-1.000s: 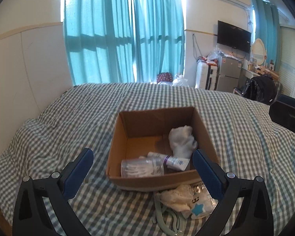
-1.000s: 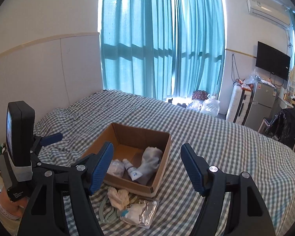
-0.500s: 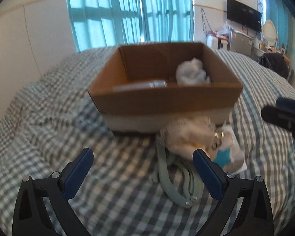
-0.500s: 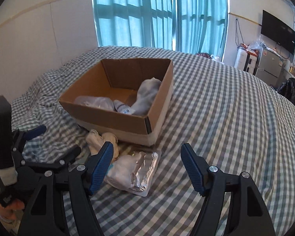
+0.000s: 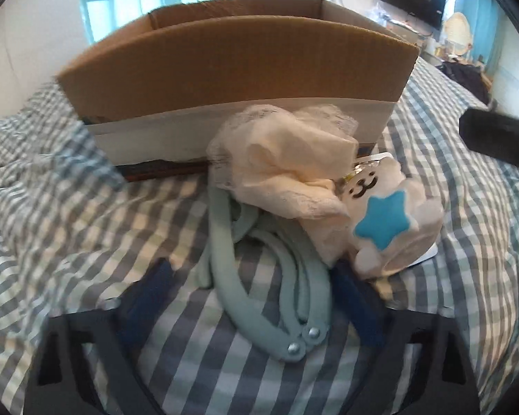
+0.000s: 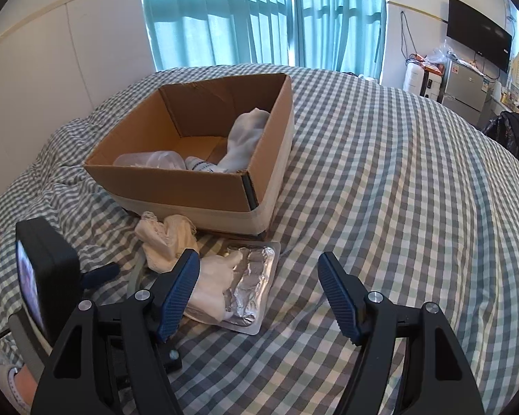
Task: Organize objects
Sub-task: 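Grasp the white cat cup with the right tool while the left tool grasps the green clip, then carry the cat cup into the box and release it with the right tool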
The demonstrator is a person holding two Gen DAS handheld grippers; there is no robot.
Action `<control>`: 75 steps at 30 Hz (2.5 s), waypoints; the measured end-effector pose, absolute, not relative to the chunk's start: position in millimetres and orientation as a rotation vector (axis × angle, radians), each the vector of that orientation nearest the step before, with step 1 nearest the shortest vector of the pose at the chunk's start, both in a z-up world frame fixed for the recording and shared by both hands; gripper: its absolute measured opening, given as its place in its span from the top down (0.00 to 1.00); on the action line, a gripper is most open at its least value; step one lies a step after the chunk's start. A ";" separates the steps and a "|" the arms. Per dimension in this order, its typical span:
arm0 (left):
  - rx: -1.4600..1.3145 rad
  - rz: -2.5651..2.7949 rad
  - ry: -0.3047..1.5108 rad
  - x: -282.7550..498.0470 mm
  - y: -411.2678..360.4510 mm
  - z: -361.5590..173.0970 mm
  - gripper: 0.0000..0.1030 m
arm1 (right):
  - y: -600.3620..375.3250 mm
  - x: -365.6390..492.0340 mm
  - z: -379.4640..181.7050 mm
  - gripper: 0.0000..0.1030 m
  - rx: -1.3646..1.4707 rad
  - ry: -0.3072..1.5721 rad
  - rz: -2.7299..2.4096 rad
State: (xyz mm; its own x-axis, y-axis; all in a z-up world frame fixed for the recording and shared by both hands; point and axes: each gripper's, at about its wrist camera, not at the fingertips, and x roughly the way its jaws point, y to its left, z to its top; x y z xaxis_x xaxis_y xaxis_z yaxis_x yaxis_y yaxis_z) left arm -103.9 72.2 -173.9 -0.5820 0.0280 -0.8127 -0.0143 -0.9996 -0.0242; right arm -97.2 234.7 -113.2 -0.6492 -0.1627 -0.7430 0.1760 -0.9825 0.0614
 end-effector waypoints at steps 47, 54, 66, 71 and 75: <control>-1.258 2.791 -0.174 -47.7 -34.6 -107.7 0.31 | 159.3 -52.5 -137.8 0.56 1.271 -0.055 -2.651; -1.159 2.819 -0.170 -38.5 -28.7 -76.1 0.31 | 158.0 -32.9 -107.2 0.56 1.196 -0.022 -2.692; -1.015 2.801 -0.088 -85.1 -13.3 -28.2 0.88 | 153.1 -50.1 -34.8 0.56 1.009 0.100 -2.765; -1.029 2.764 -0.130 -119.1 -20.7 -26.3 0.90 | 157.7 -74.6 -31.0 0.56 1.009 0.081 -2.761; -1.016 2.774 -0.094 -145.4 -19.9 -22.7 0.90 | 162.1 -105.0 -23.7 0.56 0.990 0.061 -2.764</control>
